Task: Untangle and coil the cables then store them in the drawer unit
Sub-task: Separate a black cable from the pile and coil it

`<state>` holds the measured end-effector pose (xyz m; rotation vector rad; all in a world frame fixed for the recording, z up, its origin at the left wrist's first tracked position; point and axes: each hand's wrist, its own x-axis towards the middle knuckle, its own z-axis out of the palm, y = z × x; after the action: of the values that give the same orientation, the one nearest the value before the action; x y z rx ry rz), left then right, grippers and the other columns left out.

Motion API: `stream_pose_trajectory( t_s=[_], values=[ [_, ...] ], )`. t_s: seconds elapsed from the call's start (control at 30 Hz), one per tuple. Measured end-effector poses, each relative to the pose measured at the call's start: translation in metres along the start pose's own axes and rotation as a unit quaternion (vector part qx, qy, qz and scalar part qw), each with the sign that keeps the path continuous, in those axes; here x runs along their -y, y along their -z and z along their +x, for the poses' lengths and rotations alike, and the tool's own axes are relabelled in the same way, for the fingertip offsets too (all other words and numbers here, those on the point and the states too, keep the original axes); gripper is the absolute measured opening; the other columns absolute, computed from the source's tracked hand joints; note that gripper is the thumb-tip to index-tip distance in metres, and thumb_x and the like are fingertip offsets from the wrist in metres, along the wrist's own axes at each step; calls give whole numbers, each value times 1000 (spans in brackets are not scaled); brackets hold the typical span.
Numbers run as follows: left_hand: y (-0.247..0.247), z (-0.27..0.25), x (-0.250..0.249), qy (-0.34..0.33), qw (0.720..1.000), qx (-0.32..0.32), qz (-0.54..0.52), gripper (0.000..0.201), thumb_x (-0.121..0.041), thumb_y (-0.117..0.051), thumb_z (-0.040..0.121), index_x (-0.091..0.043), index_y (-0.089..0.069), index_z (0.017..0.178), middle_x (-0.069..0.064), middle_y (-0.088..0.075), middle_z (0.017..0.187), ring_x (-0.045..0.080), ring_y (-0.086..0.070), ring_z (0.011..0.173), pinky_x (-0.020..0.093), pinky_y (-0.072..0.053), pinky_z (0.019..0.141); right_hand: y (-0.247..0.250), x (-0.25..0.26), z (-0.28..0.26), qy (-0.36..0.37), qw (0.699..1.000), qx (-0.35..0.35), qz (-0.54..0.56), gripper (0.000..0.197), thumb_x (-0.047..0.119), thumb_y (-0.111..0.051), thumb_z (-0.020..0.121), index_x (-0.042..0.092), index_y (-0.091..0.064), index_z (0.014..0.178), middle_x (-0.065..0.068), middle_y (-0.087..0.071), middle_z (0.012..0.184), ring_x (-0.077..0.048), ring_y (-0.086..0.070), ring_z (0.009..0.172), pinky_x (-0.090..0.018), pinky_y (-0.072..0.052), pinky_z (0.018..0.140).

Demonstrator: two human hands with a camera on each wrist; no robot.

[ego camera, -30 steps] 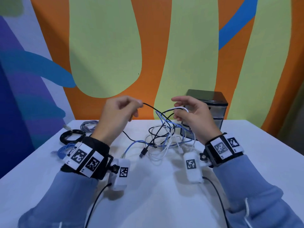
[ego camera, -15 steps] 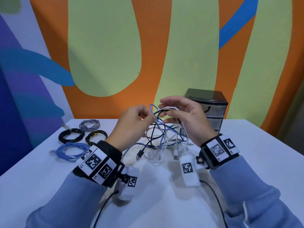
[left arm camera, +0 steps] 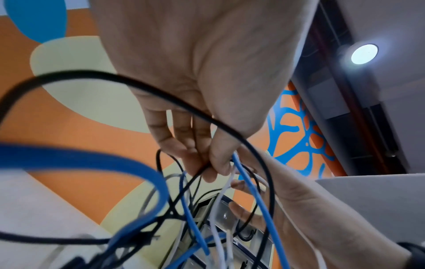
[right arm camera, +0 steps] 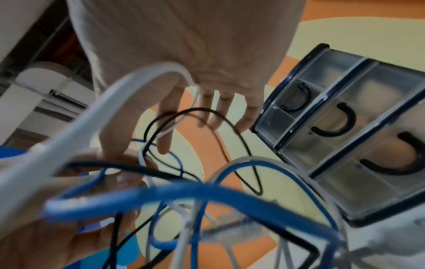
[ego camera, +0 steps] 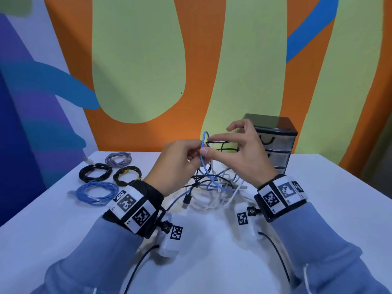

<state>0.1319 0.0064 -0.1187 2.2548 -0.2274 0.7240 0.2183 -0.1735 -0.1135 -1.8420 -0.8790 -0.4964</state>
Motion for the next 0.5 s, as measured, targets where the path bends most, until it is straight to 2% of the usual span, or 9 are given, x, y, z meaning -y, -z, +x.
stream_pose_trajectory(
  t_s=[0.07,0.13,0.2,0.23,0.3,0.37,0.43,0.5],
  values=[
    [1,0,0,7,1000,-10,3,15,-13,-74,96,-25,-79,89,-11,-73,73,7,-63,68,21,-49,67,-3,-1,0,4,999,-47,-27,16,48,-90,75,39,-83,86,9,-50,120,-14,-50,115,-33,-47,97],
    [1,1,-1,29,999,-35,10,11,-17,-76,96,-26,-79,90,-10,-77,77,9,-69,74,24,-54,71,-3,-1,2,11,993,-96,-74,10,37,-81,74,36,-80,84,11,-55,113,-13,-55,106,-42,-52,91],
    [4,3,-1,44,995,-92,3,13,-17,-73,98,-26,-75,89,-7,-77,78,13,-71,77,29,-56,72,3,-5,3,8,990,-91,-107,26,23,-72,74,35,-72,98,10,-58,105,-12,-58,97,-48,-54,86],
    [6,5,-1,48,991,-122,-22,13,-16,-70,100,-25,-73,91,-5,-77,78,16,-72,78,32,-57,73,5,-9,3,7,989,-71,-126,39,14,-68,75,37,-70,106,10,-58,105,-13,-58,98,-51,-53,88],
    [9,7,0,63,979,-163,-103,13,-11,-64,103,-20,-68,95,-1,-78,81,20,-73,80,37,-59,79,6,-15,3,11,984,-36,-173,65,-3,-60,75,42,-70,121,9,-56,111,-13,-53,109,-55,-46,97],
    [10,10,0,86,966,-163,-179,15,-3,-58,103,-15,-65,98,2,-77,79,23,-70,76,41,-57,82,7,-16,4,45,984,-26,-172,75,-9,-54,74,43,-72,126,10,-57,118,-12,-50,118,-57,-40,102],
    [8,10,-1,110,961,-140,-212,21,2,-55,100,-14,-69,100,-3,-71,70,20,-59,69,39,-50,75,6,-9,3,79,994,0,-81,76,-11,-50,75,37,-71,129,11,-61,124,-7,-52,126,-51,-40,109],
    [9,8,-4,117,969,-107,-192,20,-3,-60,98,-15,-76,96,-12,-66,67,10,-54,66,28,-42,69,7,3,1,58,995,62,46,77,-17,-47,78,28,-68,137,8,-68,127,-6,-56,130,-35,-41,113]
  ],
)
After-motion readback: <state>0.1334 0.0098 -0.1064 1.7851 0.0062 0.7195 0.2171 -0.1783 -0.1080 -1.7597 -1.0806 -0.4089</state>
